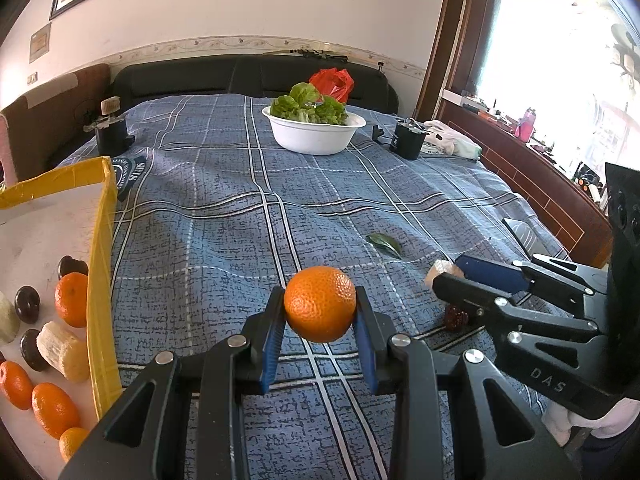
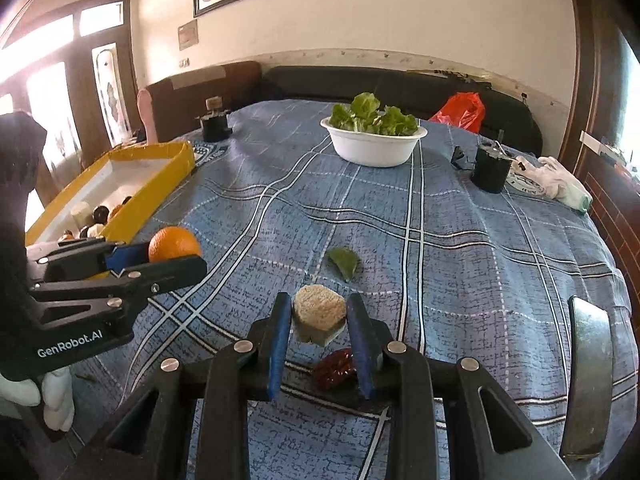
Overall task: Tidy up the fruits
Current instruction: 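Hold the orange in the left tool and the white slice in the right tool above the pile, then carry the orange and the white slice over the yellow-rimmed tray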
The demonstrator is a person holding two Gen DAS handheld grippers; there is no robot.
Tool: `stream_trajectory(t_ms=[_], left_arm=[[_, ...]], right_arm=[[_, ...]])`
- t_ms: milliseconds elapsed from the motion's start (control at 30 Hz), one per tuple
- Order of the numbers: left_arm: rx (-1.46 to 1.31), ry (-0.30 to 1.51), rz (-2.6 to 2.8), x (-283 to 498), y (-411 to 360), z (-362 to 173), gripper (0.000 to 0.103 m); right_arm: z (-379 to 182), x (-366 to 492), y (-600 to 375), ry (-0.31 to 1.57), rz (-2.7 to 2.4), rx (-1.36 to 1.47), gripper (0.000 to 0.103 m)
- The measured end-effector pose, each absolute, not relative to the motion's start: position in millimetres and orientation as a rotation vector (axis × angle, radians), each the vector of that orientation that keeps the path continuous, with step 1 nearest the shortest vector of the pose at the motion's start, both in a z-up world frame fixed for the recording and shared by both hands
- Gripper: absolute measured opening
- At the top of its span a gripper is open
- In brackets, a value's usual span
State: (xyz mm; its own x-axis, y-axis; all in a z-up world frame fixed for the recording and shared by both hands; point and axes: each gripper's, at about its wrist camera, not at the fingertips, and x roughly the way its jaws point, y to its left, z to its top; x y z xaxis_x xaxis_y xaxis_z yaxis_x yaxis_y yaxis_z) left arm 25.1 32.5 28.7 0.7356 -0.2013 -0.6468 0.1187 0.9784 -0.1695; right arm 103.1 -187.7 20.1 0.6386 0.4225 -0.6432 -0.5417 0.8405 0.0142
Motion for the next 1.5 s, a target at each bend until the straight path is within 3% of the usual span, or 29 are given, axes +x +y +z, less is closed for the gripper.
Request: stream_trajectory(t_ms=[967, 1500], left_arm=[[-0.099, 0.689, -0.173, 9, 33, 45, 0.031], [-0.177, 0.612, -0.109, -28, 86, 72, 0.031]], right_arm=[[37, 103, -204, 0.666, 0.570, -0.050, 0.031], [53, 74, -152, 0.671, 0.689, -0.064, 0.031]])
